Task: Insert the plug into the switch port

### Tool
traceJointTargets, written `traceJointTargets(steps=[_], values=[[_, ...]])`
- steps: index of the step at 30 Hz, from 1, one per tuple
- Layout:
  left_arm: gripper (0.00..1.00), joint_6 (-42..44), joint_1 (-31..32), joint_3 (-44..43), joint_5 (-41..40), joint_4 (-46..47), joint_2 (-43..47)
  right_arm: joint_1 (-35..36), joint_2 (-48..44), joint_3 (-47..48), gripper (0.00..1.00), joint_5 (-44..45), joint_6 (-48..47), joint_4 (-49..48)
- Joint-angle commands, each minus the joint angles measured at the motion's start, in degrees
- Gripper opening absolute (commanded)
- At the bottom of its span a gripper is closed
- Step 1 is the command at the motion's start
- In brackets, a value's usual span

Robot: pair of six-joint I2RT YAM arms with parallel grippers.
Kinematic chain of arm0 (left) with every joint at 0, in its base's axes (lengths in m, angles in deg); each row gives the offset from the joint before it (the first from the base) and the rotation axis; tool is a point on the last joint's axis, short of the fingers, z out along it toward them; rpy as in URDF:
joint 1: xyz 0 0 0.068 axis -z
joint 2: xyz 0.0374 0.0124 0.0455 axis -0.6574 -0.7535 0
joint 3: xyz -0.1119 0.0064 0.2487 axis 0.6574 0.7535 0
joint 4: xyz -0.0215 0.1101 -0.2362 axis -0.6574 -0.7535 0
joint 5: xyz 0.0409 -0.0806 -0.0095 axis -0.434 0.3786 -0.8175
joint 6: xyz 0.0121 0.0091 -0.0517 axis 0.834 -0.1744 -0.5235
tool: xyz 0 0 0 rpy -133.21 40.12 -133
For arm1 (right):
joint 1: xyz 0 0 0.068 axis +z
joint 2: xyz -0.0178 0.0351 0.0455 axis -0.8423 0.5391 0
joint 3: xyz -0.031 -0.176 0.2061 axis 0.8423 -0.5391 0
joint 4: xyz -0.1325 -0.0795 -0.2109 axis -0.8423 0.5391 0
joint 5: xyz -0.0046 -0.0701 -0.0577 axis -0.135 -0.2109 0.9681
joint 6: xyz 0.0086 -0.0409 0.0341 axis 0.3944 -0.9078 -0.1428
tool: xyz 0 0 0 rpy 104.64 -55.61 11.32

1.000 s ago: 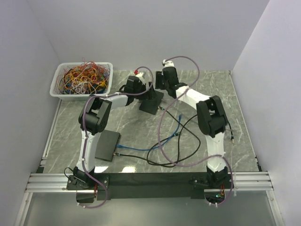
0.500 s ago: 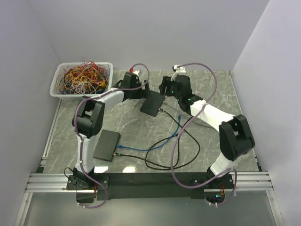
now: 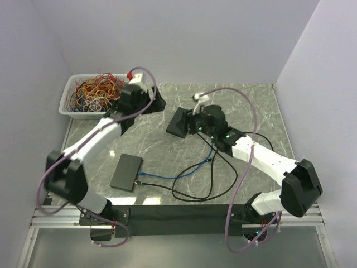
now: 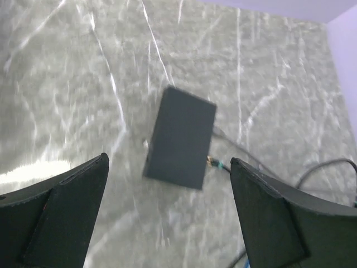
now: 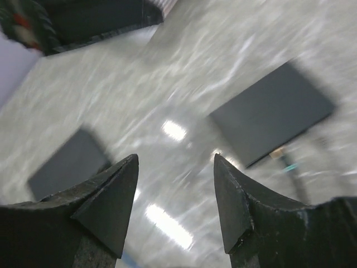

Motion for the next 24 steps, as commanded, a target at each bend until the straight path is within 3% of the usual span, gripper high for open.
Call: traceJointTargets(steps=[1,6,12,18,24], values=[[0.95,-3.2,3.1,10.4,-4.2,-0.3,8.6,3.3,1.7,-0.3,0.63,-4.8,-0.7,5.0],[0.95,-6.8,9.3,22.6,-8.9,-1.9,21.5,5.5,1.5,-3.4,0.64,-3.7,2.8,7.5],[0.93,-10.9,10.9,34.7,-9.2,-2.6,32.4,9.2,5.4,0.3,0.61,-1.4,2.7,14.1],[0.93,-13.2,11.5,39.2,-11.4,-8.0,37.7,13.0,-0.5,-4.4,0.62,5.0,4.7,14.8],[0.91,-15.4,11.6,43.0,-11.6,-5.9,38.2,13.3,-4.5,-7.9,0.61,11.4,6.3,15.3]])
